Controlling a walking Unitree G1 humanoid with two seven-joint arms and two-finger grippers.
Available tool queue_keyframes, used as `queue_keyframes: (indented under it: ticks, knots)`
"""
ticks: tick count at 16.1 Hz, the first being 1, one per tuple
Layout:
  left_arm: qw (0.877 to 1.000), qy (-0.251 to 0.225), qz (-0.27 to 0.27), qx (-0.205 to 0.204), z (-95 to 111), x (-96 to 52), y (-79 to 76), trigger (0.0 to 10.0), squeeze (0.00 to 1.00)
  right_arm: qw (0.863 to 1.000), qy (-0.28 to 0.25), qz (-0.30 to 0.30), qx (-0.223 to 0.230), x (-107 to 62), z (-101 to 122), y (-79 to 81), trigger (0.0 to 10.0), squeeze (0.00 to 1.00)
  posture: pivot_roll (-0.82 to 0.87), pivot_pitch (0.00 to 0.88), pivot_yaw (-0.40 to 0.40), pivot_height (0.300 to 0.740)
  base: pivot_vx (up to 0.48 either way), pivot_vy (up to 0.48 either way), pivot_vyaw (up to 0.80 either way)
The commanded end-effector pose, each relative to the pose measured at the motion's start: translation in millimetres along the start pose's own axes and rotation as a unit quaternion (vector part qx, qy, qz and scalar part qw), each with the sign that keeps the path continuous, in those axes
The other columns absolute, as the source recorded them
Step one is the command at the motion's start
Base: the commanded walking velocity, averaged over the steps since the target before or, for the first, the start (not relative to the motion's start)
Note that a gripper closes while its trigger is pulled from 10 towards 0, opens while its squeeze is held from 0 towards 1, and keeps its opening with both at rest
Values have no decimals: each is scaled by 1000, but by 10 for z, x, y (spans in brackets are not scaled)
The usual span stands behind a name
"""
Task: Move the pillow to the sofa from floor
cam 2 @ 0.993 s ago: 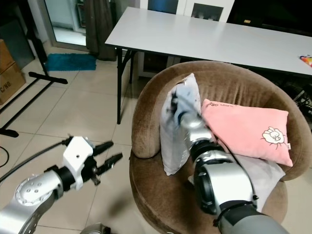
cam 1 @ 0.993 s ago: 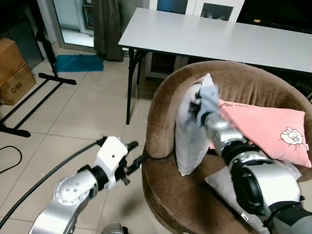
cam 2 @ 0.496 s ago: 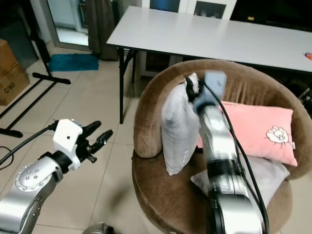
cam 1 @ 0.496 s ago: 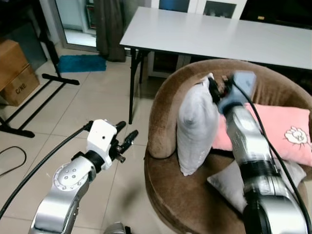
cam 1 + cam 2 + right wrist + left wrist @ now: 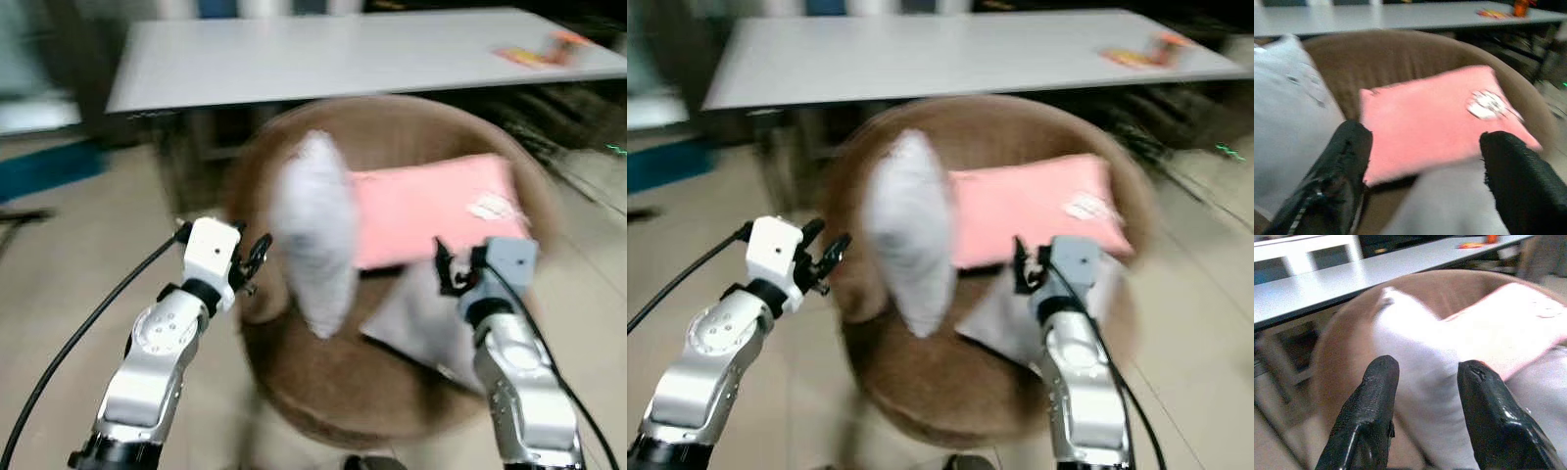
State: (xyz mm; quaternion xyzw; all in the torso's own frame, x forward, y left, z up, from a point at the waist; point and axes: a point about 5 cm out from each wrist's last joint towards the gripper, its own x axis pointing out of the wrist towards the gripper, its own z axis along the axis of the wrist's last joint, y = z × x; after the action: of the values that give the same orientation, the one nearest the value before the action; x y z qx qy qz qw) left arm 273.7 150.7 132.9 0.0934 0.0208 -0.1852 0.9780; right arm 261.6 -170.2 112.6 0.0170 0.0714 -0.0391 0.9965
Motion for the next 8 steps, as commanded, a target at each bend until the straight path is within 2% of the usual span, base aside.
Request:
queue_keyframes:
  ticks: [1, 4, 7, 8]
  knots:
    - [1000, 5, 8, 9, -33, -4, 29, 10000, 0, 1000, 7, -9, -4, 2, 18, 31, 10000, 1000, -45, 0, 36, 740, 0, 0, -800]
    - [1000, 4, 18, 16, -38, 7, 72, 10000, 0, 999, 31, -35, -3, 18, -28, 6, 10000, 1000, -45, 0, 40, 740, 0, 0, -800]
    - [1000, 0, 20, 15, -26, 43, 75, 10000, 0, 998, 42, -46, -12, 38, -34, -13, 10000, 1000, -47, 0, 44, 740, 0, -382, -677]
    - [1000, -1, 21, 14, -26, 57, 73, 10000, 0, 998, 37, -43, -22, 51, -10, -6, 10000, 306, -51, 0, 44, 740, 0, -416, 0]
